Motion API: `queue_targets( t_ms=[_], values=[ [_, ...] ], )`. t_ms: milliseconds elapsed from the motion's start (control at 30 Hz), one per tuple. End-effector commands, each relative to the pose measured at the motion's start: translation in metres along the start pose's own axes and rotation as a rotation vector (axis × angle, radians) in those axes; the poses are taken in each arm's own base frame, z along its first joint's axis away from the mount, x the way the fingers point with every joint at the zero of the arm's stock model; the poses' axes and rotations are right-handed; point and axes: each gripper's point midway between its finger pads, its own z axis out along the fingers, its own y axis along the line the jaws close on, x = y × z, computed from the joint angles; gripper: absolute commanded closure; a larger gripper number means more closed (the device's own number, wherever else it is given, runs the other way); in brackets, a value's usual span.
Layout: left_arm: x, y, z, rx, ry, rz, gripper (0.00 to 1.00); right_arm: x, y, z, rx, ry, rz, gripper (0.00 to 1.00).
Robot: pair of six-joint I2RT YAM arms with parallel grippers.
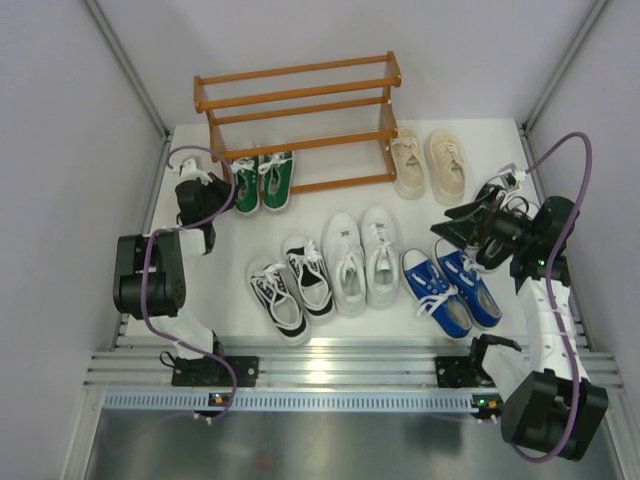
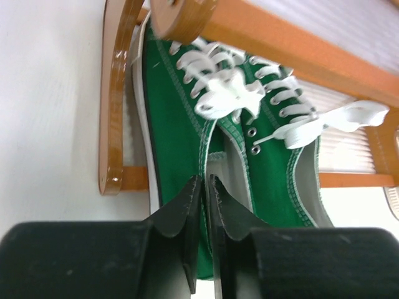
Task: Place and organize the shoes onto the shoe shelf
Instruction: Adjust the shoe at the shoe shelf.
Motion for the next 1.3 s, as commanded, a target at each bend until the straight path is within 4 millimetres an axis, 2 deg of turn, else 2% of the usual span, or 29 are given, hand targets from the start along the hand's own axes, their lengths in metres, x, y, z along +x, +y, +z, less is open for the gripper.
queue_targets(
  t_ms=[0,167,333,433,700,833,967,1067,1100,1167,1200,1267],
  values=[
    [-0.032,-0.026,0.002,0.105,-0.117,0.025,0.84,-0.022,0.005,-0.003,-0.008,-0.029,-0.105,0.01],
    [-0.033,-0.028,0.001,0.106,-0.119,0.008,0.79,-0.022,0.005,-0.003,-0.007,-0.028,-0.104,0.01],
    [-0.035,-0.027,0.0,0.093,-0.121,0.009,0.59,-0.022,0.004,-0.003,-0.006,-0.029,-0.104,0.01],
    [-0.03,-0.021,0.002,0.069,-0.095,0.017,0.53,-0.022,0.004,-0.003,-0.006,-0.029,-0.102,0.01],
    [-0.02,-0.008,0.011,0.028,-0.065,0.032,0.52,-0.022,0.004,-0.003,-0.006,-0.028,-0.099,0.0],
    [-0.007,-0.007,0.019,0.034,-0.033,0.051,0.53,-0.022,0.003,-0.003,-0.005,-0.027,-0.099,0.01],
    [-0.005,-0.004,0.022,0.018,-0.031,0.053,0.58,-0.021,0.002,-0.002,-0.003,-0.027,-0.096,0.01],
    [-0.007,-0.004,0.021,0.018,-0.036,0.057,0.69,-0.021,0.002,-0.002,-0.003,-0.027,-0.098,0.0],
    [-0.008,-0.006,0.021,0.022,-0.038,0.057,0.78,-0.021,0.002,-0.002,-0.003,-0.026,-0.098,0.01],
    [-0.01,-0.007,0.021,0.023,-0.043,0.05,0.88,-0.021,0.002,-0.002,-0.003,-0.027,-0.098,0.01],
    [-0.012,-0.006,0.022,0.019,-0.047,0.044,0.99,-0.021,0.003,-0.002,-0.005,-0.026,-0.096,0.01],
    [-0.017,-0.008,0.021,0.012,-0.07,0.026,1.0,-0.021,0.002,-0.002,-0.003,-0.026,-0.096,0.01]
  ],
)
